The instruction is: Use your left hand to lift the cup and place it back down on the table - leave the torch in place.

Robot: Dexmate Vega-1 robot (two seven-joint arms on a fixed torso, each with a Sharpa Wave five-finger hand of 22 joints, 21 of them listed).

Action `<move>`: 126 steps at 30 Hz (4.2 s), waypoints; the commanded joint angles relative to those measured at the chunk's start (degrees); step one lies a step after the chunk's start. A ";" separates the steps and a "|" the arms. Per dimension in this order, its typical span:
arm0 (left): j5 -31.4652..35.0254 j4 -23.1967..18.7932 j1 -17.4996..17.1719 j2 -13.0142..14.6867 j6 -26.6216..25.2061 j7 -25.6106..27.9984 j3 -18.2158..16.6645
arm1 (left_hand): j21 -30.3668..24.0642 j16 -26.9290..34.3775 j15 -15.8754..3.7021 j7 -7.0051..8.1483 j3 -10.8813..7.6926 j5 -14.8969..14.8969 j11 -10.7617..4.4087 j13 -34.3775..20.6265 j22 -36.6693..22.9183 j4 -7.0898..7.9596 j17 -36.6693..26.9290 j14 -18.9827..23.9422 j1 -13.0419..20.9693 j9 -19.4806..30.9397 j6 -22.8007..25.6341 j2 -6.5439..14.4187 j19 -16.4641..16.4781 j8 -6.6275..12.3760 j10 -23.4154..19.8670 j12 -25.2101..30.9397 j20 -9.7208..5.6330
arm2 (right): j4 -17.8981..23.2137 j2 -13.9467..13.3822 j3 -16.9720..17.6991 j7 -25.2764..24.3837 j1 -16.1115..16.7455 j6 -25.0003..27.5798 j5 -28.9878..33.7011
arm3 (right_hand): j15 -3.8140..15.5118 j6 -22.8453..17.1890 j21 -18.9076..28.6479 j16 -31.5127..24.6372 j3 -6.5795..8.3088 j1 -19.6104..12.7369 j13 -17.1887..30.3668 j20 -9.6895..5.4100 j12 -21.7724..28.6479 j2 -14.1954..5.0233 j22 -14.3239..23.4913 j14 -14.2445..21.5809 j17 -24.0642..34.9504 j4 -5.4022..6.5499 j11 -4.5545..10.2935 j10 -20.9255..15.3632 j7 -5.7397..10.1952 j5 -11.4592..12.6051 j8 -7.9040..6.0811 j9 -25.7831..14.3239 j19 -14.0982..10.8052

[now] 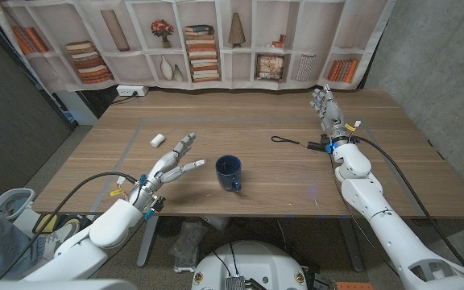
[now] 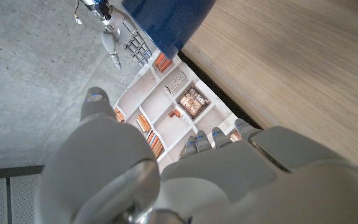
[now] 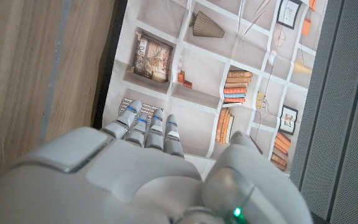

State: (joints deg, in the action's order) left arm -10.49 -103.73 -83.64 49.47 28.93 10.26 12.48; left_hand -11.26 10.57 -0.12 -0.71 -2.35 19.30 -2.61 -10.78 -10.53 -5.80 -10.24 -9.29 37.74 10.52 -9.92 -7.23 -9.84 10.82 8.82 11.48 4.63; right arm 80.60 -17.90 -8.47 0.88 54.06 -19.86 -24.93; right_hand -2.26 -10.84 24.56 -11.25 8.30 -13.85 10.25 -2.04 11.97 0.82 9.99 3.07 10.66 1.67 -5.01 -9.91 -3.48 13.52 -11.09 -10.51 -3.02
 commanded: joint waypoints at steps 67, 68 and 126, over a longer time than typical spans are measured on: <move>14.11 -10.42 -0.97 3.36 -19.21 8.60 2.74 | -0.30 0.10 -0.56 0.90 1.64 1.04 -0.77 -0.22 -0.08 -0.84 -0.19 -1.76 2.47 0.26 -2.58 -0.34 -2.59 0.30 0.19 0.25 0.48 | -6.94 3.54 0.53 2.38 -3.32 -6.42 -1.62 | -0.28 0.16 -1.41 0.15 -0.38 -0.74 0.31 -0.90 0.00 -0.16 0.26 -0.06 0.23 -0.74 -0.03 0.07 -0.03 -0.25 -0.03 -0.20 -0.82; 14.03 -10.41 -0.86 3.41 -19.15 8.49 2.84 | -0.29 0.10 -0.57 0.94 1.66 1.05 -0.86 -0.22 -0.08 -0.84 -0.19 -1.77 2.50 0.26 -2.59 -0.34 -2.62 0.30 0.19 0.26 0.51 | -6.93 3.63 0.59 2.32 -3.30 -6.46 -1.69 | -0.30 0.15 -1.42 0.15 -0.38 -0.73 0.31 -0.93 -0.01 -0.17 0.26 -0.06 0.23 -0.74 -0.01 0.09 -0.06 -0.25 -0.03 -0.20 -0.84; 23.38 -17.28 3.41 3.27 -38.16 12.13 12.40 | -0.28 0.12 -0.61 1.05 1.73 1.65 -1.14 -0.23 -0.09 -1.02 -0.20 -2.02 4.35 0.28 -2.50 1.06 -2.98 0.41 0.34 0.33 0.62 | -8.30 3.52 1.64 4.27 -2.41 -6.83 -2.79 | -0.26 0.27 -2.51 0.15 -0.67 -0.66 0.31 -0.92 0.00 -0.32 0.31 -0.09 0.27 -0.95 -0.06 0.13 -0.04 -0.21 -0.01 -0.20 -1.20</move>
State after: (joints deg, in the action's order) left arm 12.25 -121.12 -81.98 53.23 -6.82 22.57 22.97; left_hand -11.26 10.57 -0.41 0.21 -0.64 20.37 -3.60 -10.78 -10.52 -6.57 -10.24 -9.57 41.21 10.52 -9.81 -6.17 -9.97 10.86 8.75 11.48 4.74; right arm 73.02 -14.56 -7.12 4.87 51.81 -26.75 -27.89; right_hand -2.26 -10.84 22.18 -11.24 7.59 -14.14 10.25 -2.06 11.97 0.51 9.99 3.06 10.79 0.97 -5.02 -9.91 -3.48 13.52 -11.09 -10.51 -3.64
